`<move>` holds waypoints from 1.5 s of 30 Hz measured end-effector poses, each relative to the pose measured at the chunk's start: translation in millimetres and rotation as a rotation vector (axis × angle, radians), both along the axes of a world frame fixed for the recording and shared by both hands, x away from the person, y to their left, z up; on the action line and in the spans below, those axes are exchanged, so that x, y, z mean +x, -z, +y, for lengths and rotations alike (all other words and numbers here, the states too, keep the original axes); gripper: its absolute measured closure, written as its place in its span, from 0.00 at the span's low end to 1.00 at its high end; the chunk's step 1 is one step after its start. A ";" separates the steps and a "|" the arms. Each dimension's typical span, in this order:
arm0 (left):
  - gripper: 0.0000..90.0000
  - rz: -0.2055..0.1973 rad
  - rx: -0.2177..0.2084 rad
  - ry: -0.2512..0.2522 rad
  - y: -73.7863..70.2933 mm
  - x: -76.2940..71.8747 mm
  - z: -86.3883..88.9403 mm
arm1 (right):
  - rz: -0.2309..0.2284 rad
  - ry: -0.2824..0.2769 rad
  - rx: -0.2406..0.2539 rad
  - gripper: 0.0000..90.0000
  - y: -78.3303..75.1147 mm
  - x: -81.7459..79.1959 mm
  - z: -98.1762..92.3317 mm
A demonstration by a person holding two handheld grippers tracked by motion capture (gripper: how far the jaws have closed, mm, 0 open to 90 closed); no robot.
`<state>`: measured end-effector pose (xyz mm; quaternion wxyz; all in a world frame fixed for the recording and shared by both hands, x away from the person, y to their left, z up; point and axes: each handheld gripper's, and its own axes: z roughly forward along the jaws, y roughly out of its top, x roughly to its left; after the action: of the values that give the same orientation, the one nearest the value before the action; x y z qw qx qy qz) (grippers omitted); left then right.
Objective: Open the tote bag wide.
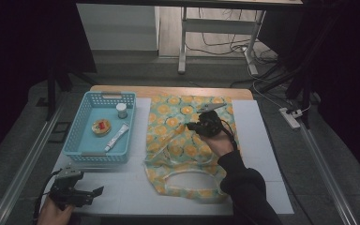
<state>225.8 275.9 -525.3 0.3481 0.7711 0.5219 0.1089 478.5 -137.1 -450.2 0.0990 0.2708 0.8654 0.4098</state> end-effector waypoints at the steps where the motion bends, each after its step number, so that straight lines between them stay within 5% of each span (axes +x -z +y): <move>1: 0.00 0.003 0.000 0.006 0.1 0.3 0.0 | 0.004 0.006 -0.007 1.00 5.2 4.9 0.8; 17: 0.00 0.008 -0.031 0.014 0.8 1.0 3.1 | 0.006 0.038 -0.073 1.00 48.3 24.2 5.0; 26: 0.00 0.006 -0.033 0.013 0.7 0.6 3.4 | 0.043 0.062 -0.140 0.99 73.9 33.1 0.9; 32: 0.00 0.003 -0.034 0.014 0.6 0.3 3.3 | 0.051 0.070 -0.131 0.95 72.4 33.6 -1.3; 38: 0.00 0.002 -0.035 0.014 0.6 0.2 3.4 | 0.023 0.090 -0.071 0.77 53.3 30.5 -7.5; 45: 0.00 0.002 -0.038 0.013 0.4 0.2 3.8 | 0.043 0.078 -0.044 0.60 39.9 23.9 -14.0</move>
<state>226.0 279.7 -525.8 0.3628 0.7679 0.5192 0.0958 502.4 -151.1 -490.2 0.1019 0.3107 0.8649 0.3808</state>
